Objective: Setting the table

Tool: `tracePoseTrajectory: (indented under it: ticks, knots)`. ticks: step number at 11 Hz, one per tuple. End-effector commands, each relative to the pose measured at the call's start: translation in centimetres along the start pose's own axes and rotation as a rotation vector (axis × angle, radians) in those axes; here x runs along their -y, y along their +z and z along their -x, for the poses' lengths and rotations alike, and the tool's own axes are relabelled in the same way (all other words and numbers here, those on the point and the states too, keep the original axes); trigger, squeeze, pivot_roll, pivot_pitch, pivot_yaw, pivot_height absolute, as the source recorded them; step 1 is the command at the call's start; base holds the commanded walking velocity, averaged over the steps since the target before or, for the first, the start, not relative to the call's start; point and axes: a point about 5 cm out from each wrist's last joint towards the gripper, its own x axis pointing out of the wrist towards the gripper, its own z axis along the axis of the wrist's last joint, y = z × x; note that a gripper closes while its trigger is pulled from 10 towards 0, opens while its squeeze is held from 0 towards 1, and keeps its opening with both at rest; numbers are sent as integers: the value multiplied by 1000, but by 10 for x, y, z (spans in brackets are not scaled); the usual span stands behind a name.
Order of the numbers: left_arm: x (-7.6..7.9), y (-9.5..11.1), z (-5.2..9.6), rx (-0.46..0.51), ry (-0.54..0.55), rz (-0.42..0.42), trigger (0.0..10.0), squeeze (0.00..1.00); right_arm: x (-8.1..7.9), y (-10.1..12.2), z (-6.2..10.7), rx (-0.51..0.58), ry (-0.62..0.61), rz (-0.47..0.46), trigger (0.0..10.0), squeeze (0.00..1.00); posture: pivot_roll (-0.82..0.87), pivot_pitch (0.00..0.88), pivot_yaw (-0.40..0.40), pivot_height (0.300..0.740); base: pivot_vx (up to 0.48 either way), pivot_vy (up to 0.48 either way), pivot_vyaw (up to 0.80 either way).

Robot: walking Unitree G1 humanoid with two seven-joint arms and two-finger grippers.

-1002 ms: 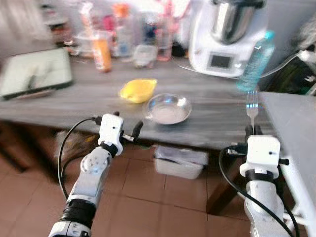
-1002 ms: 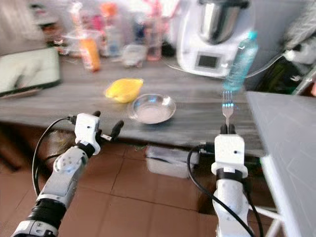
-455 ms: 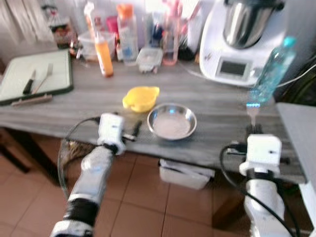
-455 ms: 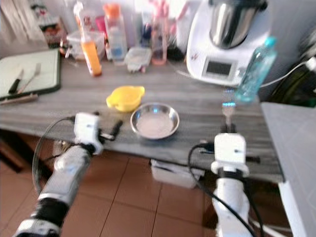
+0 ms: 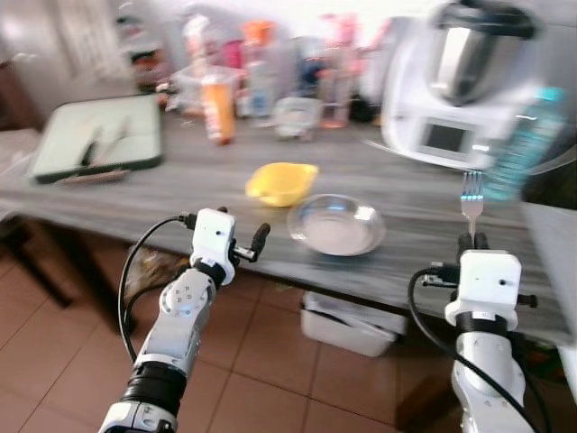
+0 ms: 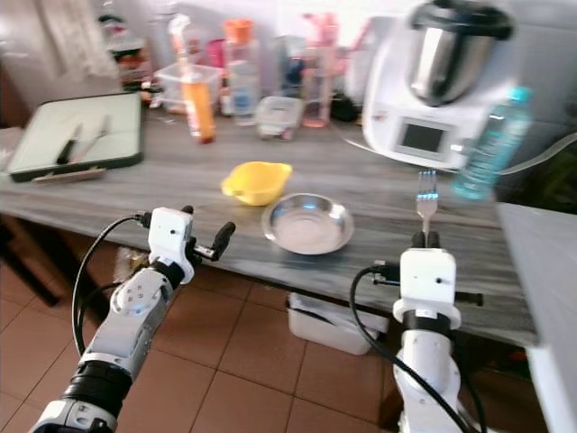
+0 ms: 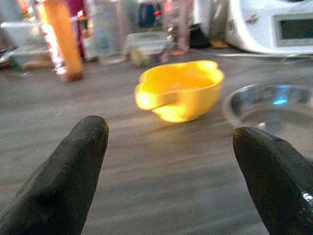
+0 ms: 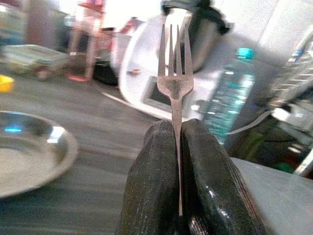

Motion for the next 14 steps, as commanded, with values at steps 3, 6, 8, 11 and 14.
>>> tracePoseTrajectory:
  ticks: [3,6,8,11,14]
  knots:
    - [0,0,-2,-16,-2,-8,10000,0,2,2,0,10,-17,-4,10000,0,83,41,20,740,0,334,-323]
    - [0,-1,-2,-25,-5,-11,10000,0,0,2,1,6,-15,-8,10000,0,87,48,21,740,0,86,-792]
    - [2,-1,-1,-20,-6,-16,10000,0,1,1,1,6,-14,-7,10000,0,88,49,19,740,0,0,-394]
    - [4,1,0,0,-8,-10,10000,0,0,2,0,8,-9,-5,10000,0,92,50,16,740,0,0,0]
    - [9,-1,2,-7,-41,-10,10000,0,1,1,-12,-10,-4,-66,10000,0,96,52,11,740,0,0,0]
